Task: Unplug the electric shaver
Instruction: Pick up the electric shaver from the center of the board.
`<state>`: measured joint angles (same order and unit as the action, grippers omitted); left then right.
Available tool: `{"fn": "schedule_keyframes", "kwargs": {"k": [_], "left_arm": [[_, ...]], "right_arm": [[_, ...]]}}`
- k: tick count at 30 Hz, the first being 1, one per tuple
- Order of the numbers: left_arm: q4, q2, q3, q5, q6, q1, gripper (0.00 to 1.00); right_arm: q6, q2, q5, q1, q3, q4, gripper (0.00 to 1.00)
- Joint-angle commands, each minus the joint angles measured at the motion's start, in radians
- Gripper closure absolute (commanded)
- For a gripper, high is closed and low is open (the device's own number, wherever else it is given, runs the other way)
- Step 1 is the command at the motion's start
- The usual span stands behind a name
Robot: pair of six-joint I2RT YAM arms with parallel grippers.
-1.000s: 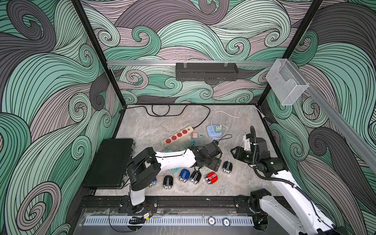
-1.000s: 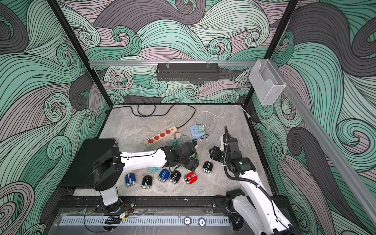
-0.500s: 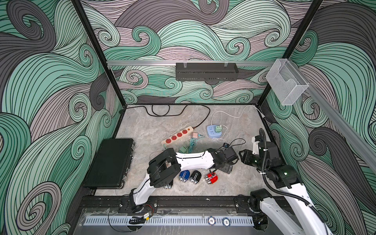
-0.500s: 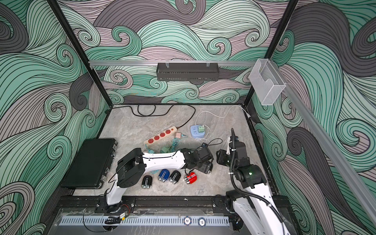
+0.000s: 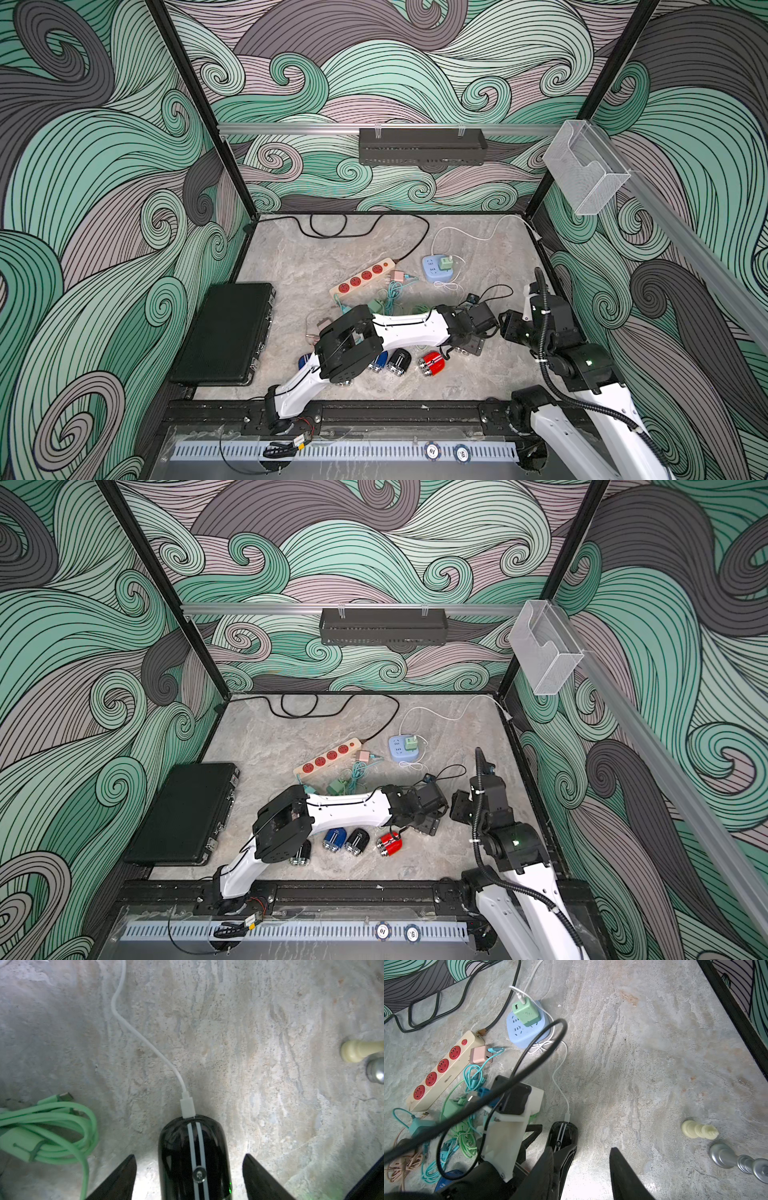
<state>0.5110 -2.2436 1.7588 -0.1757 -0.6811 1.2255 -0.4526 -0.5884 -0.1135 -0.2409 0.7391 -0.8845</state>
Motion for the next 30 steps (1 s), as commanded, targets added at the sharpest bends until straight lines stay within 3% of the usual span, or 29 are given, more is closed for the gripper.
{"fn": "schedule_keyframes", "kwargs": {"k": [1, 11, 22, 30], "left_arm": [[0.041, -0.045, 0.043, 0.001, 0.008, 0.006, 0.23], [0.227, -0.144, 0.180, -0.063, 0.021, 0.018, 0.25], [0.427, -0.159, 0.215, -0.183, 0.041, 0.028, 0.26], [0.372, -0.144, 0.206, -0.169, 0.095, 0.031, 0.41]], "right_arm": [[-0.011, 0.019, -0.045, 0.007, 0.021, -0.022, 0.55], [-0.017, 0.039, -0.046, 0.008, 0.022, -0.024, 0.55], [-0.015, 0.033, -0.038, 0.009, 0.020, -0.024, 0.55], [-0.017, 0.034, -0.021, 0.010, 0.020, -0.022, 0.57]]}}
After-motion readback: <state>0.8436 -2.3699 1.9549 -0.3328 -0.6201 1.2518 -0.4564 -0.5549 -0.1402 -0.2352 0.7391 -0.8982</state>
